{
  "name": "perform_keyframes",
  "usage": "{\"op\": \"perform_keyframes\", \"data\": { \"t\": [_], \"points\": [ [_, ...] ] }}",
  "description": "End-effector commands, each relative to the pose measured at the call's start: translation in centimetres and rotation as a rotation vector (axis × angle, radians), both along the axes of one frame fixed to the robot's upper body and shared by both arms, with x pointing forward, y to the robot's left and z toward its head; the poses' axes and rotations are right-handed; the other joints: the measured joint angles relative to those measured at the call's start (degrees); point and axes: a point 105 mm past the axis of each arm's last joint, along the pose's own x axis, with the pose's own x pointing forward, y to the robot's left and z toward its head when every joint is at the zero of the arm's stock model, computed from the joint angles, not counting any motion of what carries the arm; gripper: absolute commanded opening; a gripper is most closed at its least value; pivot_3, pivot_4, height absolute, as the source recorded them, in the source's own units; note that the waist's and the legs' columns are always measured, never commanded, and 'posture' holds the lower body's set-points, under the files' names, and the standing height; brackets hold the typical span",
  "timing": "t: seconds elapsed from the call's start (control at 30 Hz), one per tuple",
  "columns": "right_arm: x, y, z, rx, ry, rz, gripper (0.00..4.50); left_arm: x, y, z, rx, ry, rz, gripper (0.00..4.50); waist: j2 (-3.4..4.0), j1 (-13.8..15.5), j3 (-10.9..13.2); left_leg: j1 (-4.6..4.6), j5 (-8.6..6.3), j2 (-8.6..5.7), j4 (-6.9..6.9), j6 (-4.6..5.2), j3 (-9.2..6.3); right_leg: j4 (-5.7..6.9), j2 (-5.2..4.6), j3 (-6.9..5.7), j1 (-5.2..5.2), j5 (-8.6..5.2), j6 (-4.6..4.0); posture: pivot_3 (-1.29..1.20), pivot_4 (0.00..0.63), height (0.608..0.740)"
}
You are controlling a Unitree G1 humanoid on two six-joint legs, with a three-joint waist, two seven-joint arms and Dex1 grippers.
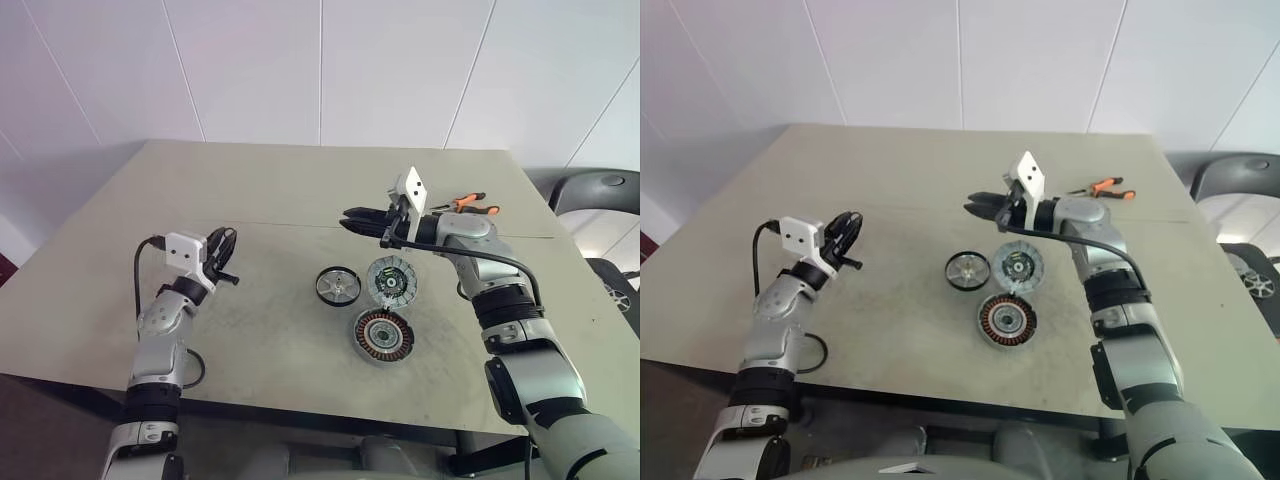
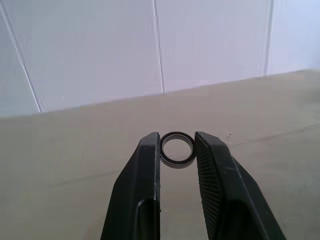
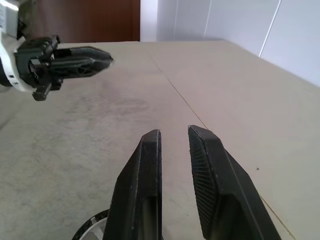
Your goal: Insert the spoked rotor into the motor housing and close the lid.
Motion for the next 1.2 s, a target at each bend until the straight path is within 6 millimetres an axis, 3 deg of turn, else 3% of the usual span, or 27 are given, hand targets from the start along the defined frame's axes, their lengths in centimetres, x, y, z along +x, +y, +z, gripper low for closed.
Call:
{"op": "perform_keyframes", "data": {
  "t": [0.03, 0.2, 0.4, 0.6, 0.77, 0.9, 1.2],
  "points": [
    [0.2, 0.1, 1.5, 0.02, -0.055, 0.0, 0.9, -0.6, -1.6, 2.2, 0.0, -0.087, -0.096, 0.67, 0.0, 0.0, 0.0, 0.0, 0.0, 0.0, 0.0, 0.0, 0.0, 0.0, 0.0, 0.0, 0.0, 0.0, 0.0, 0.0, 0.0, 0.74],
    [0.7, -0.3, 2.1, 0.026, -0.067, -0.016, 0.9, -1.2, -4.7, 2.3, 0.016, -0.064, -0.278, 0.67, 0.0, 0.0, 0.0, 0.01, 0.0, 0.0, 0.02, 0.0, 0.01, 0.0, 0.01, 0.0, 0.04, 0.0, -0.01, 0.0, 0.0, 0.74],
    [2.4, -4.0, 6.1, 0.071, -0.113, -0.115, 0.9, -1.4, -9.3, 1.6, -0.002, 0.017, -0.518, 0.67, 0.03, 0.0, 0.0, 0.02, 0.01, -0.02, 0.06, 0.01, 0.02, -0.01, 0.02, 0.0, 0.07, -0.01, -0.01, 0.0, 0.0, 0.74],
    [3.3, -6.2, 7.3, 0.058, -0.157, -0.193, 0.9, -1.2, -12.2, 2.0, -0.045, 0.046, -0.678, 0.67, 0.03, -0.4, 0.0, 0.03, 0.0, 0.01, -0.02, 0.03, 0.04, -0.05, 0.08, 0.01, 0.04, -0.01, -0.01, 0.0, 0.0, 0.74],
    [3.6, -6.2, 7.5, 0.067, -0.169, -0.207, 0.9, -1.1, -15.4, 0.5, -0.001, 0.135, -0.838, 0.67, 0.04, -0.4, 0.0, 0.03, 0.0, 0.0, 0.0, 0.03, 0.07, -0.05, 0.09, 0.05, 0.06, -0.01, -0.01, 0.0, 0.0, 0.74],
    [3.8, -5.8, 7.1, 0.06, -0.172, -0.206, 0.9, -0.7, -17.0, 0.2, 0.014, 0.151, -0.89, 0.67, 0.03, -0.4, 0.0, 0.02, 0.0, 0.0, -0.01, 0.03, 0.07, -0.05, 0.09, 0.06, 0.04, -0.01, 0.0, 0.0, 0.0, 0.74],
    [4.0, -5.6, 6.6, 0.065, -0.173, -0.228, 0.9, -2.4, -20.9, -1.2, 0.055, 0.212, -1.089, 0.67, 0.04, -0.3, 0.0, -0.01, 0.0, -0.01, 0.0, 0.03, 0.05, -0.06, 0.08, 0.06, 0.03, -0.01, 0.0, 0.0, 0.0, 0.74]
  ]
}}
